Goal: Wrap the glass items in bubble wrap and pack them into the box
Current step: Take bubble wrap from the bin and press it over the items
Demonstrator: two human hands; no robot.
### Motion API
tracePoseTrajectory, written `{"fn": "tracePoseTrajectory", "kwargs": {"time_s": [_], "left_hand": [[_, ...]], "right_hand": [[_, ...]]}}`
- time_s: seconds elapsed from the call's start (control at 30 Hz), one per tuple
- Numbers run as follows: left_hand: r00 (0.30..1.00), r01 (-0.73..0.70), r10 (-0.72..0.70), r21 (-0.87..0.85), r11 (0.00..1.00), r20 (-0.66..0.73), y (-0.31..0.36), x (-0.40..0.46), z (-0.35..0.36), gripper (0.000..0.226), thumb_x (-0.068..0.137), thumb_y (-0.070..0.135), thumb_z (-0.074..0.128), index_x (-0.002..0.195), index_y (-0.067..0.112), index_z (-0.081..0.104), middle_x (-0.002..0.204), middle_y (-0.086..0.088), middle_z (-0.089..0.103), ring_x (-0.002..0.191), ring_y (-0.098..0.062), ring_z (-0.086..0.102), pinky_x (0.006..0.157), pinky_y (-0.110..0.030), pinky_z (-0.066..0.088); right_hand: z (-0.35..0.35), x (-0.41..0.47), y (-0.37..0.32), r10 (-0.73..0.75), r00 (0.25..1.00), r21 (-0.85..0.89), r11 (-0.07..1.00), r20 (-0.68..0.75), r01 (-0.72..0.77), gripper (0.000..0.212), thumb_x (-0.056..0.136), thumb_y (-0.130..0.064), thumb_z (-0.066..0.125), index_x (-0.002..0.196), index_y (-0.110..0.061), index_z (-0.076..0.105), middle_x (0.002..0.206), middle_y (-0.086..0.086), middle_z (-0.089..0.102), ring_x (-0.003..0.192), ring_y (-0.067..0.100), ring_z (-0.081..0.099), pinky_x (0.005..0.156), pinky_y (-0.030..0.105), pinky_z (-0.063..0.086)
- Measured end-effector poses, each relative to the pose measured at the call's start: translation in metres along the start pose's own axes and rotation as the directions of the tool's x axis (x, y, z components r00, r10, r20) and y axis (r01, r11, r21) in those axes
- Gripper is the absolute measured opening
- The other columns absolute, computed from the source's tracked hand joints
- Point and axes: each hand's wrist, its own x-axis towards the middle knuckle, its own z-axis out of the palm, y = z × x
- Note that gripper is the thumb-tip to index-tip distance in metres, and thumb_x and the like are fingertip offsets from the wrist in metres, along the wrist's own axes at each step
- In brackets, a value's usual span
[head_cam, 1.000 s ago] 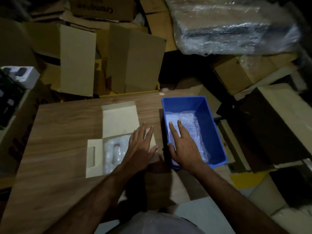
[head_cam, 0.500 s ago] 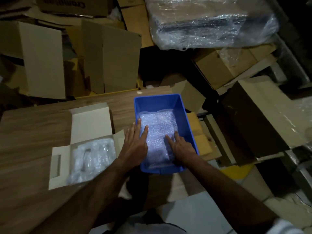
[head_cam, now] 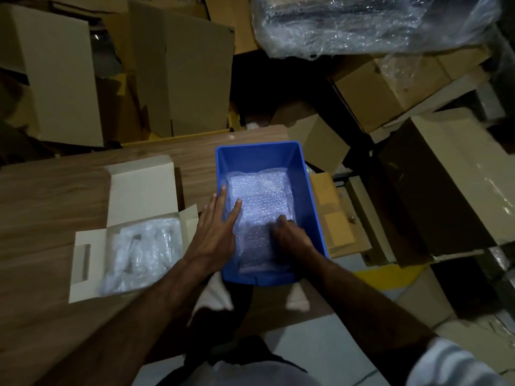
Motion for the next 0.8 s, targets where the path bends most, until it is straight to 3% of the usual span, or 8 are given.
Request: {"fn": "tracePoseTrajectory", "kwargs": {"time_s": [0.03, 0.1, 0.17, 0.27, 0.4, 0.63, 0.8], "left_hand": [[1.000, 0.001, -0.001, -0.003, 1.000, 0.001, 0.000, 0.000, -0.001, 0.083, 0.084, -0.001, 0.056, 0.159, 0.016, 0.027, 0.167, -0.018, -0.007, 0.153, -0.037, -0.004, 0.120, -0.051, 0.009], [1.000, 0.004, -0.004, -0.003, 1.000, 0.003, 0.000, 0.000, -0.001, 0.081, 0.082, 0.000, 0.052, 0.158, 0.015, 0.030, 0.167, -0.021, -0.004, 0.153, -0.041, 0.000, 0.120, -0.052, 0.011], [1.000, 0.010, -0.010, -0.002, 1.000, -0.004, 0.000, -0.001, 0.000, 0.079, 0.079, 0.004, 0.046, 0.157, 0.013, 0.033, 0.166, -0.023, 0.000, 0.153, -0.044, 0.005, 0.118, -0.055, 0.016], [1.000, 0.021, -0.021, -0.002, 1.000, -0.006, 0.000, -0.001, 0.001, 0.078, 0.078, 0.006, 0.041, 0.156, 0.013, 0.035, 0.166, -0.025, 0.004, 0.152, -0.046, 0.008, 0.117, -0.058, 0.020], [1.000, 0.015, -0.015, 0.002, 1.000, 0.000, 0.000, 0.000, 0.001, 0.078, 0.083, 0.001, 0.051, 0.157, 0.014, 0.032, 0.166, -0.023, 0.000, 0.153, -0.044, 0.003, 0.118, -0.059, 0.018], [1.000, 0.016, -0.016, -0.004, 1.000, 0.018, 0.000, 0.000, -0.001, 0.082, 0.084, -0.001, 0.058, 0.159, 0.017, 0.028, 0.167, -0.020, -0.005, 0.154, -0.042, 0.000, 0.119, -0.056, 0.014], [0.999, 0.023, -0.023, -0.009, 1.000, 0.032, 0.000, -0.001, -0.002, 0.083, 0.085, -0.001, 0.056, 0.159, 0.018, 0.026, 0.168, -0.018, -0.008, 0.154, -0.041, -0.003, 0.120, -0.057, 0.015]], "right_hand": [[0.001, 0.001, -0.004, -0.055, 0.998, -0.010, 0.998, 0.024, 0.055, 0.049, 0.104, -0.023, 0.022, 0.149, -0.011, 0.036, 0.139, 0.021, 0.046, 0.124, 0.039, 0.048, 0.097, 0.046, 0.046], [0.003, 0.002, -0.011, -0.141, 0.989, 0.041, 0.989, 0.047, 0.140, 0.065, 0.096, -0.029, 0.054, 0.156, -0.017, 0.030, 0.141, 0.020, 0.042, 0.124, 0.040, 0.045, 0.089, 0.048, 0.048], [0.002, 0.006, -0.015, -0.174, 0.982, 0.041, 0.984, 0.068, 0.172, 0.066, 0.093, -0.031, 0.064, 0.152, -0.019, 0.038, 0.140, 0.019, 0.040, 0.124, 0.040, 0.045, 0.084, 0.048, 0.050], [0.000, 0.013, -0.017, -0.189, 0.982, 0.030, 0.982, 0.000, 0.189, 0.034, 0.098, -0.028, 0.056, 0.128, -0.012, 0.059, 0.130, 0.017, 0.045, 0.118, 0.038, 0.051, 0.078, 0.045, 0.049], [-0.004, 0.016, -0.018, -0.116, 0.991, 0.217, 0.968, -0.064, 0.128, 0.023, 0.101, -0.020, 0.049, 0.111, 0.000, 0.055, 0.119, 0.026, 0.061, 0.109, 0.041, 0.059, 0.080, 0.040, 0.037], [-0.002, 0.009, -0.010, -0.231, 0.960, 0.118, 0.961, -0.159, 0.251, 0.035, 0.107, -0.029, 0.043, 0.115, -0.007, 0.069, 0.131, 0.015, 0.054, 0.117, 0.037, 0.053, 0.073, 0.044, 0.046], [-0.008, 0.002, -0.010, -0.190, 0.961, 0.116, 0.969, -0.200, 0.216, 0.037, 0.107, -0.029, 0.042, 0.124, -0.010, 0.068, 0.145, 0.011, 0.050, 0.126, 0.035, 0.049, 0.087, 0.047, 0.049]]}}
